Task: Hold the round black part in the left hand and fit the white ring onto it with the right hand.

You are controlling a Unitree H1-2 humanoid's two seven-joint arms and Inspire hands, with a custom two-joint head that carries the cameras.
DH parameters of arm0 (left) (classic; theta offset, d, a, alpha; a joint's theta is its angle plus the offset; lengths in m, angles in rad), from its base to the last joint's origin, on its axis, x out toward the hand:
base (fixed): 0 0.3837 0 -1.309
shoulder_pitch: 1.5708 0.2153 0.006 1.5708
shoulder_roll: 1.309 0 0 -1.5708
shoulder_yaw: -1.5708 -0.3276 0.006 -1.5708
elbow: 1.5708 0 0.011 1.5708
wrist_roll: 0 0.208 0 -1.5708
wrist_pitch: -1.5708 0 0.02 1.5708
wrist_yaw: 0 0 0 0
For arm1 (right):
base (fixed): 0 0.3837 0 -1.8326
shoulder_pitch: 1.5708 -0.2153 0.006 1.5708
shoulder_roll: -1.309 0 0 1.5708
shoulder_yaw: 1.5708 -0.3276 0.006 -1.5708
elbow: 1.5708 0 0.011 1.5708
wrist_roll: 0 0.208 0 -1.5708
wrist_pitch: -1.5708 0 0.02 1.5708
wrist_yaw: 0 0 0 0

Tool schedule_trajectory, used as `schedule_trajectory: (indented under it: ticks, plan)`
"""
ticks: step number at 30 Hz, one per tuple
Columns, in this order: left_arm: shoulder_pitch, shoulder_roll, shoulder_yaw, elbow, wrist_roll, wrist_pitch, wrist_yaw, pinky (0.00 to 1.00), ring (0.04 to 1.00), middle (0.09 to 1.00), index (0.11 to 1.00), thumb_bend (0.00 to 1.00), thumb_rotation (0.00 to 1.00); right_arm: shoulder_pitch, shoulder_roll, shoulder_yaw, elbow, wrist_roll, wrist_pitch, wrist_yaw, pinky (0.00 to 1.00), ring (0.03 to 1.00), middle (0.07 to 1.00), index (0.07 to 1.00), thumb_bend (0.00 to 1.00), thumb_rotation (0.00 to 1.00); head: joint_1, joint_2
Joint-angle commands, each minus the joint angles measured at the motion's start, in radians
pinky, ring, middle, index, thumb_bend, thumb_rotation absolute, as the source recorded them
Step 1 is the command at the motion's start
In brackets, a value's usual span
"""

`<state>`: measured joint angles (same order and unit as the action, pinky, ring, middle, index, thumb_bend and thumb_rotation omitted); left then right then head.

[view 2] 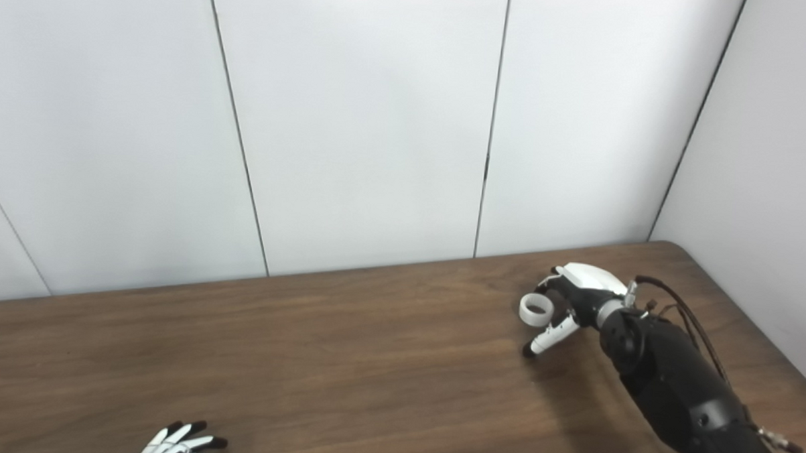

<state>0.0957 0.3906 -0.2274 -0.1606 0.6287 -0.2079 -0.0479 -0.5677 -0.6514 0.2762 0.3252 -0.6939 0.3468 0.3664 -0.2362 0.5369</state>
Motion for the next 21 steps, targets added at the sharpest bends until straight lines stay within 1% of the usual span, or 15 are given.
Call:
schedule_trajectory:
  ticks: [1,7,15,21]
  plan:
    - [0.010,0.006,0.004,-0.039,0.000,-0.003,-0.013,1.00,0.948,0.825,0.481,0.52,0.04,-0.039,-0.024,0.005,0.001,-0.003,0.000,0.017,1.00,1.000,1.000,0.795,0.82,0.36,0.001,0.004]
    - [0.018,0.001,0.012,-0.054,0.002,0.002,-0.024,1.00,0.946,0.827,0.480,0.52,0.04,-0.046,-0.026,0.013,0.023,-0.003,-0.006,0.024,1.00,1.000,1.000,0.785,0.81,0.36,0.004,0.010]
    - [0.024,-0.005,0.021,-0.064,0.005,-0.002,-0.031,1.00,0.943,0.822,0.480,0.52,0.04,-0.051,-0.029,0.027,0.033,-0.001,-0.007,0.035,1.00,1.000,1.000,0.777,0.78,0.39,0.006,0.018]
    - [0.029,-0.010,0.026,-0.071,0.004,-0.001,-0.038,1.00,0.940,0.822,0.480,0.52,0.04,-0.053,-0.027,0.031,0.038,0.001,-0.008,0.039,1.00,1.000,1.000,0.751,0.71,0.37,0.007,0.022]
